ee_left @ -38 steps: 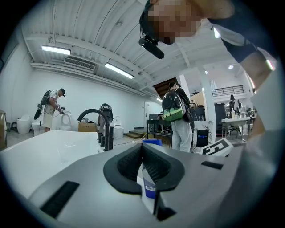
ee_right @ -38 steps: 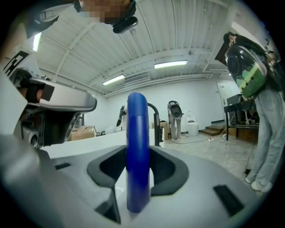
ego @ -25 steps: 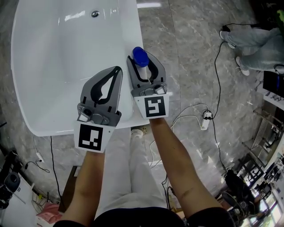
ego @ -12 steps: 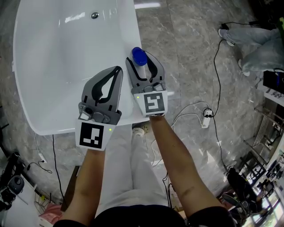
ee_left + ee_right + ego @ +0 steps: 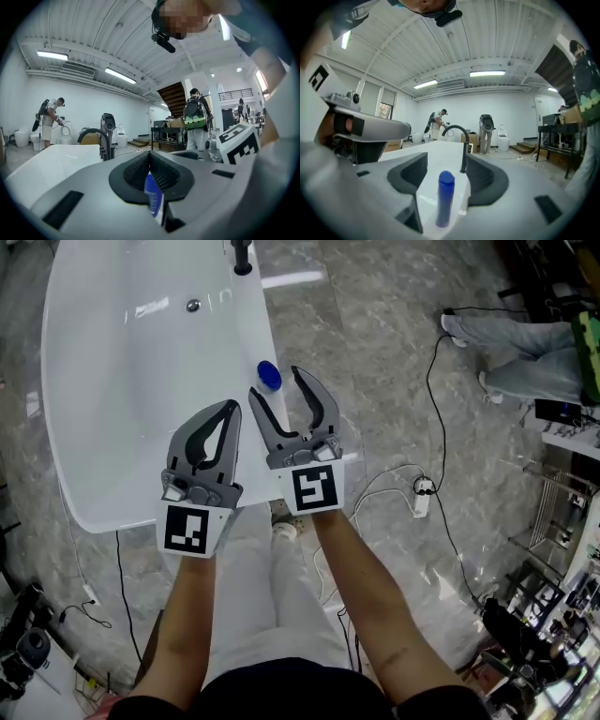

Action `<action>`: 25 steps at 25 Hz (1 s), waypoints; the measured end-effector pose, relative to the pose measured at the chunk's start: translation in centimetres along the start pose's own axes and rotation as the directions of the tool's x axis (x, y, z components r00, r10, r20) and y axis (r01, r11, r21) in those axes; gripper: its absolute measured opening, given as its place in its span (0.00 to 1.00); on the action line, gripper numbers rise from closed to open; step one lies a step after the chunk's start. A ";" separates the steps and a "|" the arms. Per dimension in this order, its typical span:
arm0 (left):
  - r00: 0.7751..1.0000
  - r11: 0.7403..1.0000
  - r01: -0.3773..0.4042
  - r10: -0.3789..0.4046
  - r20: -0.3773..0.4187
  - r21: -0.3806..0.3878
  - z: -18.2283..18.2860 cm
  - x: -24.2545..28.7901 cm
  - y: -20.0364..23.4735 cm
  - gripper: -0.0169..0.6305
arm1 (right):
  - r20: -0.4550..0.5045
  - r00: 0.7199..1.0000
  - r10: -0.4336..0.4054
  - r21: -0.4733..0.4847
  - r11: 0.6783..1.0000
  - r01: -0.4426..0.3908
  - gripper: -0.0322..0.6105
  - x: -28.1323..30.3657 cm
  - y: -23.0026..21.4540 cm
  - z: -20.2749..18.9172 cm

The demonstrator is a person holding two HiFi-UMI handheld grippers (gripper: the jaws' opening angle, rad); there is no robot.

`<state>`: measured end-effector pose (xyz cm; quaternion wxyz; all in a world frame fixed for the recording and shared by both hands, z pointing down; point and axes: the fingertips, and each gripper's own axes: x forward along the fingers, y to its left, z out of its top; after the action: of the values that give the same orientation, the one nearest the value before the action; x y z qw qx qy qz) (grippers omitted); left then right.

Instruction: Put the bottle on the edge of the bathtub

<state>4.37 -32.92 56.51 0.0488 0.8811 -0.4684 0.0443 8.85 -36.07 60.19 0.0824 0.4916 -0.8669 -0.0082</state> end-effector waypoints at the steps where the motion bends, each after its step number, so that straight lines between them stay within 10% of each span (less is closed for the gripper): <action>1: 1.000 1.000 -0.006 0.006 0.014 0.005 1.1 -0.2 -0.1 0.03 | 0.019 1.000 -0.003 0.000 1.000 0.003 0.42 -0.5 -0.2 1.5; 5: 0.996 0.999 -0.026 0.023 0.090 0.030 6.3 -1.1 -0.6 0.03 | 0.065 0.998 -0.023 0.013 1.000 0.022 0.41 -2.7 -0.9 7.0; 11: 0.986 0.998 -0.047 0.040 0.162 0.041 15.1 -3.0 -0.5 0.03 | 0.093 0.994 -0.061 -0.002 0.998 0.061 0.05 -5.4 -2.2 15.3; 25: 0.975 0.989 -0.118 0.099 0.198 0.089 25.7 -11.5 -3.2 0.03 | 0.192 0.965 -0.178 -0.001 0.983 0.182 0.05 -16.0 -2.4 29.3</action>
<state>1.48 -24.97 29.44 -0.0436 0.8556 -0.5155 -0.0152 14.52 -25.55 28.93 0.0022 0.5644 -0.8224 -0.0711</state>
